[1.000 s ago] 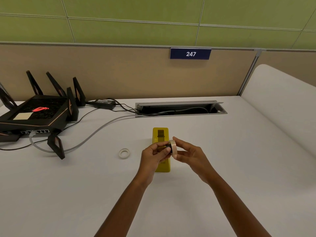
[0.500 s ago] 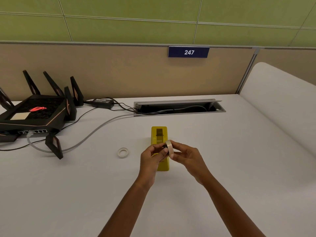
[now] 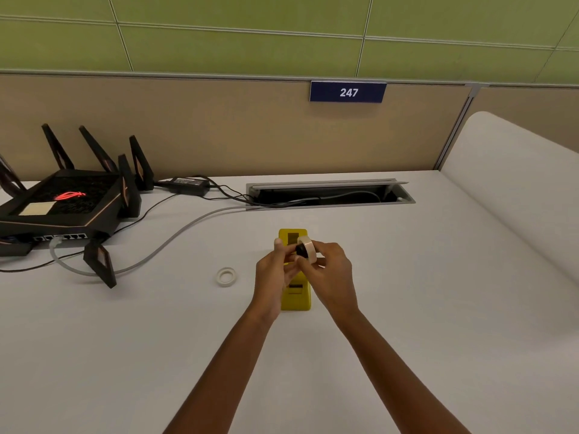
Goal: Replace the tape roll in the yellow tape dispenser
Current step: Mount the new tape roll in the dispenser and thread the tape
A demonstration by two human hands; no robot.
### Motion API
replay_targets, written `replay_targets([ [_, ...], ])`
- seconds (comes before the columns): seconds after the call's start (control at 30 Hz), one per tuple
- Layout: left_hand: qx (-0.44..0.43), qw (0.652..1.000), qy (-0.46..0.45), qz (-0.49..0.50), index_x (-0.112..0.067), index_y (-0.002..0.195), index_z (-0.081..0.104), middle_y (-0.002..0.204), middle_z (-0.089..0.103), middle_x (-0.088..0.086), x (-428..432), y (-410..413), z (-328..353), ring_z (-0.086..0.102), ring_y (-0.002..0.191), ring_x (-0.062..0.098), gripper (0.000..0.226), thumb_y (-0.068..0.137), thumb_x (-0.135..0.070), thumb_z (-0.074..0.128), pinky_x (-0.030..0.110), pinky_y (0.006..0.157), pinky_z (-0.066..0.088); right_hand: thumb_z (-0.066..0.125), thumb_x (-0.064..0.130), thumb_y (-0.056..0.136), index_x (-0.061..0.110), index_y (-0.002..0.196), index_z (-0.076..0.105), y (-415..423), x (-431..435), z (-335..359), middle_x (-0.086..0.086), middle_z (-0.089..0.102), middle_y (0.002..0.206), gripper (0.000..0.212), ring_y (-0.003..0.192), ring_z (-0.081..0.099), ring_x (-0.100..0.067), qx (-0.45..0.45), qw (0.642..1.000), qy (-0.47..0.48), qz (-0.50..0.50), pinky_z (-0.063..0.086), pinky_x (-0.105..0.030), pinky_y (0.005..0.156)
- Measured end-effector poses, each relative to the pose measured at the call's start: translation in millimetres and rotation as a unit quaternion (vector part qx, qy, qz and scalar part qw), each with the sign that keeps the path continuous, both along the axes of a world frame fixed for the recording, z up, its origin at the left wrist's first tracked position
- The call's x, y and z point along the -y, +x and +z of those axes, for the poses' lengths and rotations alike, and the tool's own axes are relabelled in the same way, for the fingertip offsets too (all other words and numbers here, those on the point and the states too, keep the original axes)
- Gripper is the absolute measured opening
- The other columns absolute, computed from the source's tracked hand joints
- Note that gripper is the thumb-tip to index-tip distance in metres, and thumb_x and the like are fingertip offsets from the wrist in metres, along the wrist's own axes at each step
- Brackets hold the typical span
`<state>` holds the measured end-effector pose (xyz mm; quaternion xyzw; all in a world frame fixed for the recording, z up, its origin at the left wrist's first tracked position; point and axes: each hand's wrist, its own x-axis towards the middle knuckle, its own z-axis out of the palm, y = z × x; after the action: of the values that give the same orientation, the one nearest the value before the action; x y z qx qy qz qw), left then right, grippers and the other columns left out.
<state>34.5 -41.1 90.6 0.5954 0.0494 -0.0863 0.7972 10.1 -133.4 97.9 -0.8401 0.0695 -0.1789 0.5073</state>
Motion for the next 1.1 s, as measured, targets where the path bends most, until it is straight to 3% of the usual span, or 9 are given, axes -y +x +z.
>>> replay_targets([
  [0.17,0.020,0.999,0.032,0.014,-0.008,0.115,0.056,0.104,0.063,0.011,-4.6,3.6,-2.4,0.062,0.090,0.019,0.041,0.096,-0.032,0.029,0.020,0.076,0.049,0.062,0.020,0.084,0.010,0.102,0.062,18.1,-4.8,-3.9,-0.016,0.061,0.106,0.021,0.083,0.052,-0.016,-0.014,0.999,-0.013,-0.050,0.046,-0.029,0.074],
  [0.37,0.146,0.944,0.278,0.105,-0.015,0.125,0.043,0.125,0.054,0.012,-19.3,-3.1,-40.9,0.052,0.111,0.023,0.035,0.092,-0.025,0.045,0.025,0.081,0.045,0.062,0.022,0.085,0.006,0.098,0.064,37.5,-5.8,-9.0,-0.018,0.066,0.104,0.021,0.080,0.055,-0.018,-0.044,0.995,0.005,-0.087,0.044,-0.028,0.069],
  [0.43,0.163,0.923,0.344,0.061,-0.016,0.131,0.035,0.131,0.049,0.013,-22.9,-6.9,-56.6,0.046,0.120,0.026,0.050,0.088,-0.036,0.050,0.037,0.095,0.045,0.062,0.020,0.085,0.006,0.100,0.064,42.8,-5.3,-10.6,-0.018,0.066,0.105,0.022,0.086,0.059,-0.023,-0.052,0.994,0.018,-0.091,0.046,-0.029,0.072],
  [0.5,0.149,0.899,0.411,-0.007,-0.018,0.137,0.024,0.143,0.038,0.011,-24.5,-9.2,-69.6,0.037,0.131,0.027,0.072,0.080,-0.054,0.047,0.049,0.108,0.035,0.062,0.019,0.084,0.005,0.100,0.064,47.2,-6.3,-11.4,-0.019,0.066,0.103,0.021,0.090,0.060,-0.026,-0.056,0.994,0.027,-0.092,0.046,-0.030,0.072],
  [0.6,0.160,0.858,0.484,-0.056,-0.017,0.141,0.013,0.151,0.026,0.008,-25.4,-11.0,-82.9,0.026,0.138,0.025,0.093,0.070,-0.072,0.038,0.043,0.113,0.023,0.062,0.018,0.084,0.003,0.098,0.064,52.8,-10.2,-12.6,-0.020,0.066,0.101,0.020,0.088,0.059,-0.026,-0.059,0.994,0.018,-0.087,0.045,-0.030,0.072],
  [0.73,0.201,0.806,0.552,-0.073,-0.013,0.140,0.017,0.149,0.030,0.008,-25.8,-6.4,-87.4,0.028,0.137,0.023,0.122,0.048,-0.093,0.001,0.038,0.113,0.026,0.061,0.018,0.084,0.004,0.097,0.062,57.3,-14.3,-17.1,-0.019,0.063,0.103,0.019,0.083,0.056,-0.023,-0.075,0.994,-0.015,-0.080,0.044,-0.028,0.071],
  [0.87,0.237,0.804,0.542,-0.058,-0.011,0.132,0.032,0.134,0.048,0.009,-25.0,-0.2,-82.6,0.046,0.122,0.021,0.113,0.056,-0.090,0.005,0.036,0.105,0.040,0.060,0.019,0.085,0.003,0.102,0.060,60.1,-14.7,-19.6,-0.019,0.062,0.108,0.023,0.088,0.059,-0.027,-0.089,0.992,-0.042,-0.080,0.043,-0.028,0.073],
  [1.0,0.264,0.819,0.505,-0.061,-0.011,0.127,0.040,0.121,0.058,0.009,-25.0,0.3,-82.9,0.055,0.107,0.022,0.083,0.071,-0.072,0.039,0.037,0.096,0.046,0.058,0.020,0.087,0.002,0.102,0.059,63.5,-16.0,-20.0,-0.019,0.060,0.109,0.024,0.080,0.049,-0.017,-0.089,0.990,-0.076,-0.078,0.040,-0.026,0.073],
  [1.1,0.270,0.828,0.488,-0.063,-0.009,0.126,0.041,0.117,0.060,0.010,-25.5,1.0,-84.3,0.057,0.104,0.022,0.073,0.073,-0.058,0.051,0.037,0.093,0.048,0.059,0.021,0.086,0.002,0.103,0.058,65.5,-17.4,-20.3,-0.018,0.059,0.111,0.026,0.082,0.050,-0.018,-0.098,0.989,-0.078,-0.079,0.038,-0.026,0.074],
])
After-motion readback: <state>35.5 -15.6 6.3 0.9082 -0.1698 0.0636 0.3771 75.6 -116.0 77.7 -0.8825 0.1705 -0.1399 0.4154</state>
